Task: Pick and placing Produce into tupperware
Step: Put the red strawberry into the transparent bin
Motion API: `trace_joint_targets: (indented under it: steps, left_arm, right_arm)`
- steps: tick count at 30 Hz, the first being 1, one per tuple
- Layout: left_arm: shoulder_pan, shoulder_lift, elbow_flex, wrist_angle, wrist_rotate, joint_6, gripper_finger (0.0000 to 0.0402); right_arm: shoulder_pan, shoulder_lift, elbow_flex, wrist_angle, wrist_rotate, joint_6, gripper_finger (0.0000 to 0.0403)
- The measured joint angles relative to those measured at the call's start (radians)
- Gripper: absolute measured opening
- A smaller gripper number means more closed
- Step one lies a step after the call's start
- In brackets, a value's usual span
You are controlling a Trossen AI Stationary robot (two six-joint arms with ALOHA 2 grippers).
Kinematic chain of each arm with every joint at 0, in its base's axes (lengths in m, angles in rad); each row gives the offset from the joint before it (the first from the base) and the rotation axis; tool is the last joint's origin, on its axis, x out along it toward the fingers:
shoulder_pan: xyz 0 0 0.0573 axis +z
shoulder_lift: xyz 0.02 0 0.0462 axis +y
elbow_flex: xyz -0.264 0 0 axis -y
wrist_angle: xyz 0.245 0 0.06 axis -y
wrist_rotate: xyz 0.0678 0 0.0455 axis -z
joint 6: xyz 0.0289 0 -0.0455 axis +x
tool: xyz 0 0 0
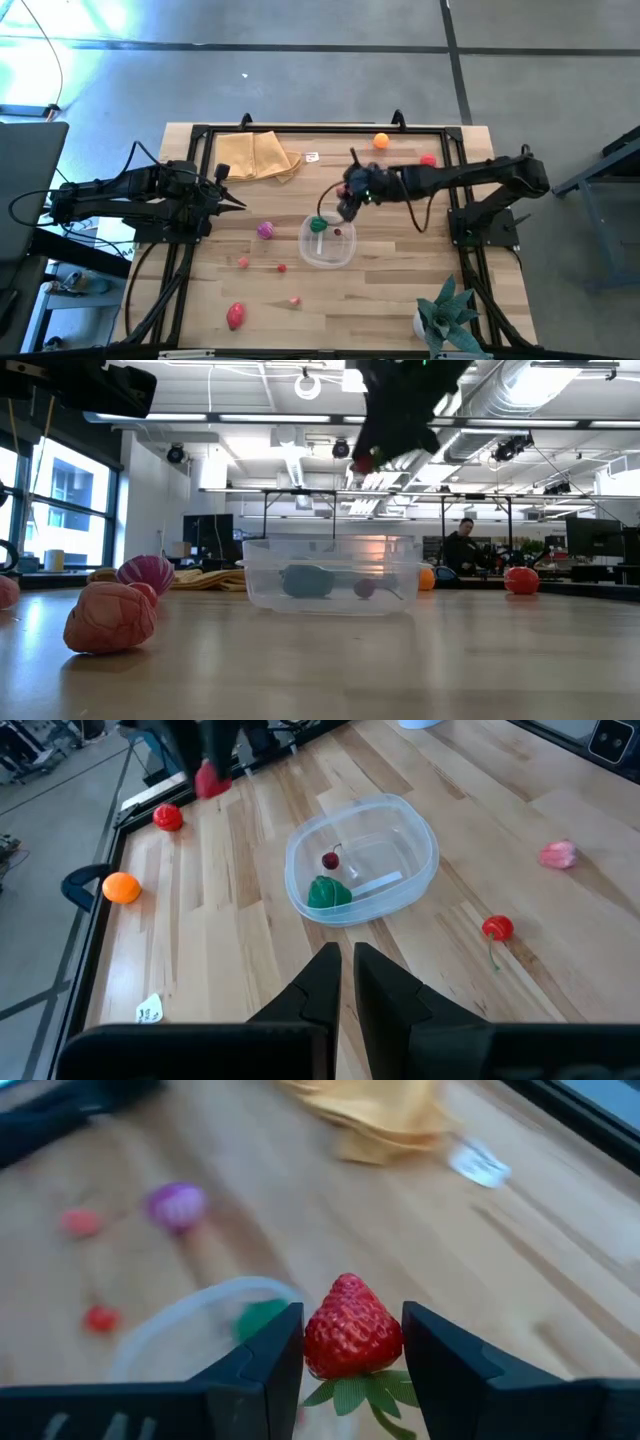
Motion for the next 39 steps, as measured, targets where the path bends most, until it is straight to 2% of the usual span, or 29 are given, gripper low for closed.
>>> trace_joint_targets:
  steps: [3, 10, 25, 39]
  left_arm:
    - [0.000, 0.000, 0.000, 0.000, 0.000, 0.000, 0.0024]
    - [0.000, 0.000, 0.000, 0.000, 0.000, 0.000, 0.0024]
    - [0.000, 0.000, 0.000, 0.000, 0.000, 0.000, 0.0024]
    - [0.000, 0.000, 0.000, 0.000, 0.000, 0.000, 0.0024]
  right_arm:
    - [0.061, 0.000, 0.000, 0.037, 0.002, -0.042, 0.0145]
    - [0.150, 0.059, 0.001, 0.047, 0.084, -0.053, 0.0145]
    - [0.181, 0.269, 0.001, 0.093, 0.074, -0.045, 0.0145]
    - [0.233, 0.348, -0.001, 0.129, 0.061, -0.043, 0.0145]
